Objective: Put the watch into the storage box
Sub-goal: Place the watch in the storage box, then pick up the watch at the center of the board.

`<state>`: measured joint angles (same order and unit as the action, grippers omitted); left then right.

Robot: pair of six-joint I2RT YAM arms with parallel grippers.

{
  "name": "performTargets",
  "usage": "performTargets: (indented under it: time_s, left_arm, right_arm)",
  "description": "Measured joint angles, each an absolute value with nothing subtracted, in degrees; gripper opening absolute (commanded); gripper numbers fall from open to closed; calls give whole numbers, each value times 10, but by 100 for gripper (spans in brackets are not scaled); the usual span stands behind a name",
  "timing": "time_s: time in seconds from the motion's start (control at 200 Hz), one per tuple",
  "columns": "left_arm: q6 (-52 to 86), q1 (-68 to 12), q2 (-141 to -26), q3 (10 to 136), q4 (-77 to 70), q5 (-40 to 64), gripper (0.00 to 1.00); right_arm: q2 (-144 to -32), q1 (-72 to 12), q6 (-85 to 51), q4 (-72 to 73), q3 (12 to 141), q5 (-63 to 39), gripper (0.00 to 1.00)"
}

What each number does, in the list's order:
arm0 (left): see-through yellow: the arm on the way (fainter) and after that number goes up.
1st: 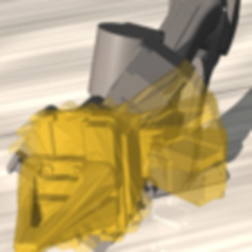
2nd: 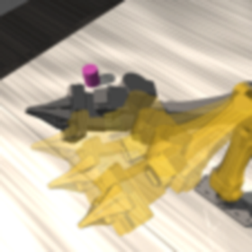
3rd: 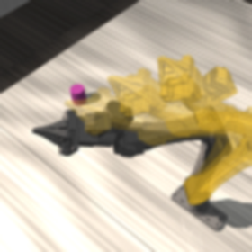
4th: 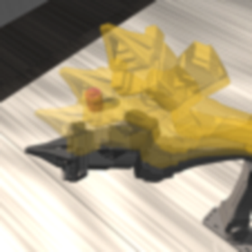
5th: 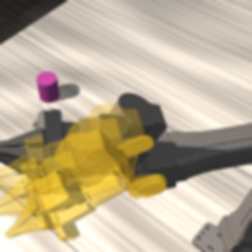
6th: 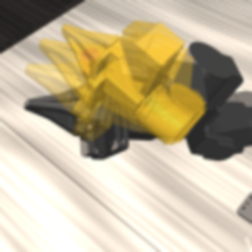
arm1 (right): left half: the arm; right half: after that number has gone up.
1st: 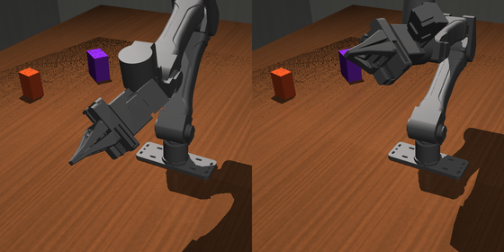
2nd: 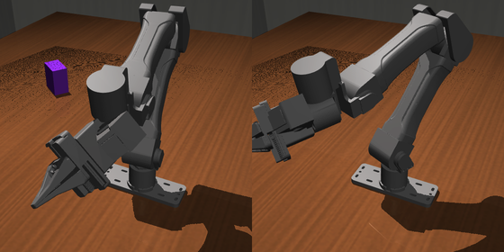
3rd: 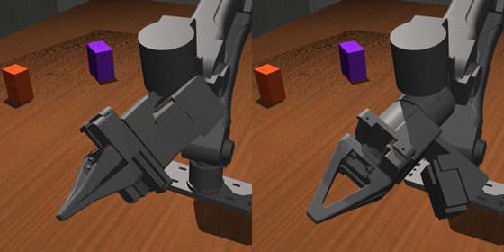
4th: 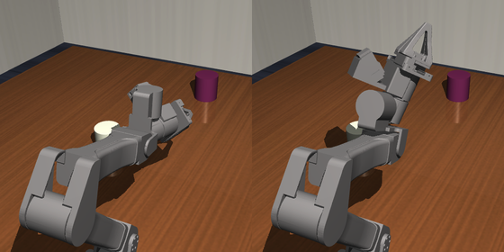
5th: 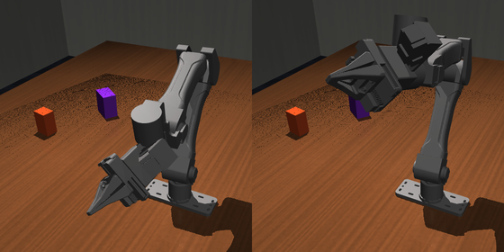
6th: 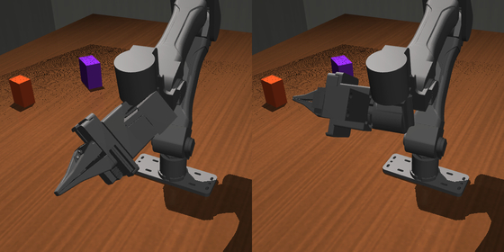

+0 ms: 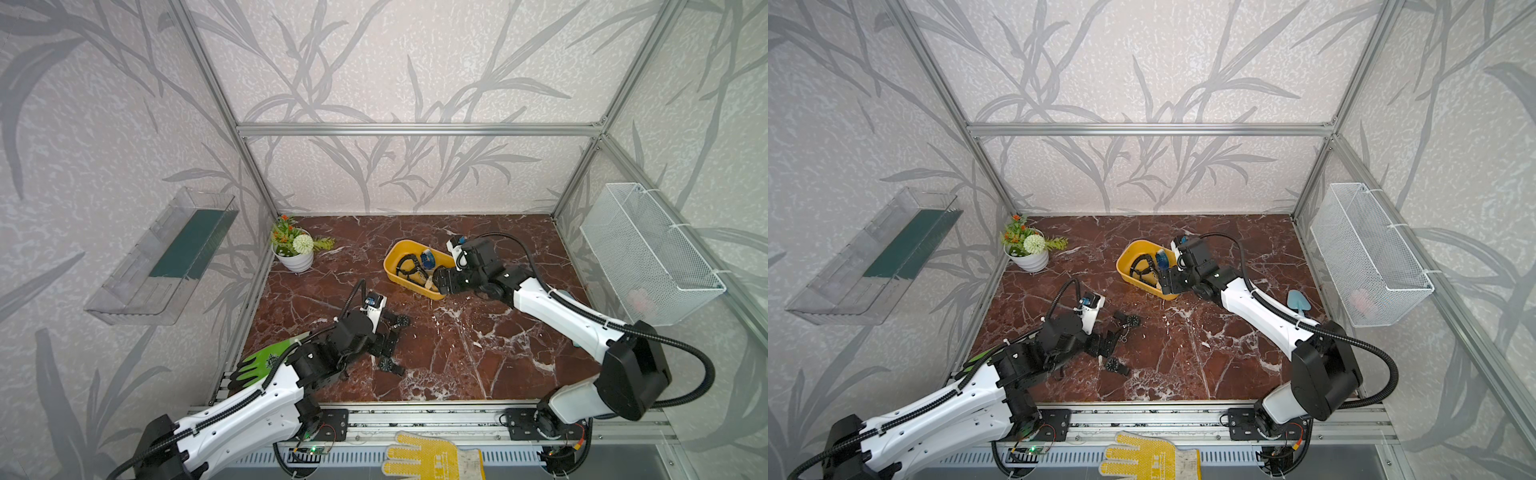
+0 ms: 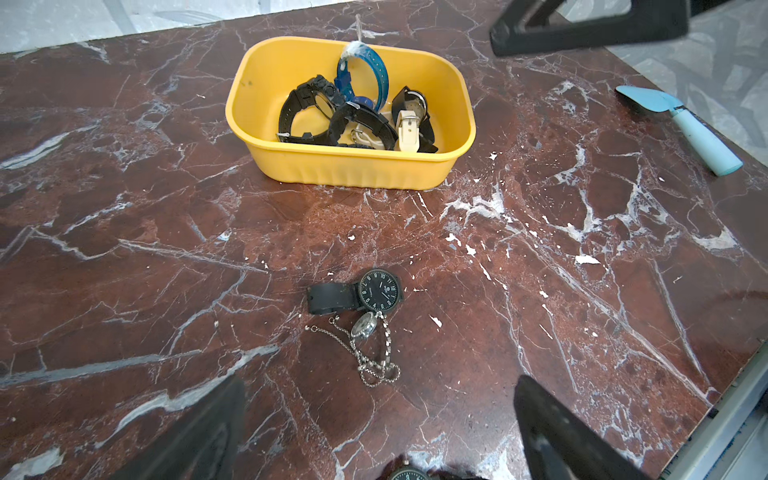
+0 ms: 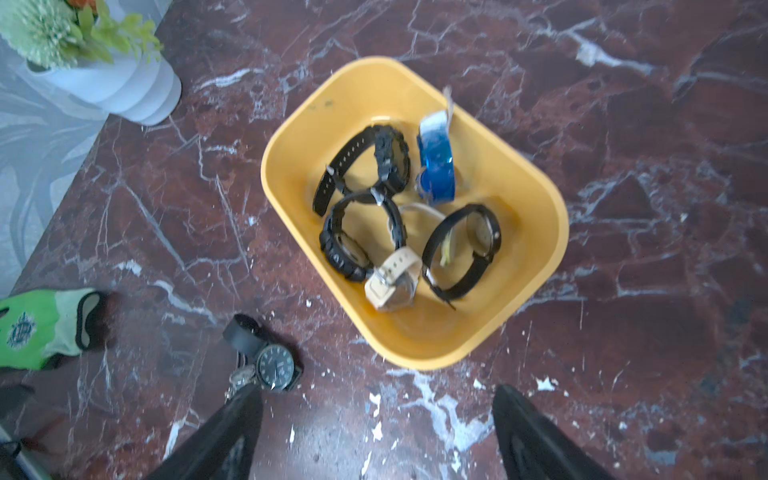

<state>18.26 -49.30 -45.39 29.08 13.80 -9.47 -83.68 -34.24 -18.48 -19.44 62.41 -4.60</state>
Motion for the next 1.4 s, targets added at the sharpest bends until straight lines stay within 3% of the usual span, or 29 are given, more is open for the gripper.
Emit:
performTargets:
  time_s: [0.21,0.505,0.865,1.4]
  left_arm:
    - [191,-493,-444,290,146,-96,98]
    - [232,-493,-380,285,190,-95,98]
    - [327,-498,-273,280,310,-68,99]
    - [403,-566,-232,280,409,-103,99]
  right_arm:
    - [-761,-381,-184,-174,517,-61,87]
    - [-717,-505,-156,-126,418,-77,68]
    - [-821,-632,-120,23,383,-122,58]
    - [-938,-661,-93,105,411,-132,48]
